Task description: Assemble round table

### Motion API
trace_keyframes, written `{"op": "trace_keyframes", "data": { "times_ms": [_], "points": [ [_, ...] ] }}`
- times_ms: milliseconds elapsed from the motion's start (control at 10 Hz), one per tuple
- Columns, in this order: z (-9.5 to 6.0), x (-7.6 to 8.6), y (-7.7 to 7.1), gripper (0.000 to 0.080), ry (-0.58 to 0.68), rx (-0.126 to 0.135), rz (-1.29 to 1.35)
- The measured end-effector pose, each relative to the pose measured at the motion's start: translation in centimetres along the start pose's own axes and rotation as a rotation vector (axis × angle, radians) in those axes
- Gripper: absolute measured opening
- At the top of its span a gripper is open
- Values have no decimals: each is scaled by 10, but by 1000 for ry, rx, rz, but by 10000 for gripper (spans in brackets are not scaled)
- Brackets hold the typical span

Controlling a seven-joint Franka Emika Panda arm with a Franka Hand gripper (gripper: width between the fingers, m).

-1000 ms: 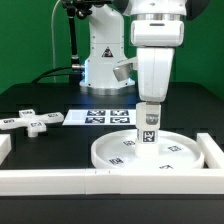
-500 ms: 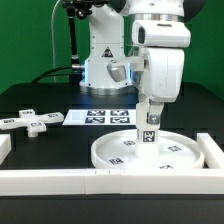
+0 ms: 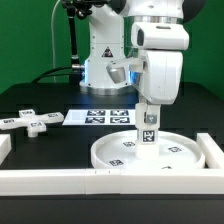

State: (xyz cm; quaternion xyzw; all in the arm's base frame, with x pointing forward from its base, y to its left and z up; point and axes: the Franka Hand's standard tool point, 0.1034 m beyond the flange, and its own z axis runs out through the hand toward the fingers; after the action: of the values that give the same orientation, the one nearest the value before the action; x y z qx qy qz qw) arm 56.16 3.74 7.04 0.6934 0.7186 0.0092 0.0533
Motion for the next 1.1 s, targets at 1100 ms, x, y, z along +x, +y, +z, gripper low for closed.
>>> {"op": "trace_keyframes", "data": {
  "times_ms": [1100],
  "points": [
    [0,2,-1,409,-33,83,948]
  ]
}}
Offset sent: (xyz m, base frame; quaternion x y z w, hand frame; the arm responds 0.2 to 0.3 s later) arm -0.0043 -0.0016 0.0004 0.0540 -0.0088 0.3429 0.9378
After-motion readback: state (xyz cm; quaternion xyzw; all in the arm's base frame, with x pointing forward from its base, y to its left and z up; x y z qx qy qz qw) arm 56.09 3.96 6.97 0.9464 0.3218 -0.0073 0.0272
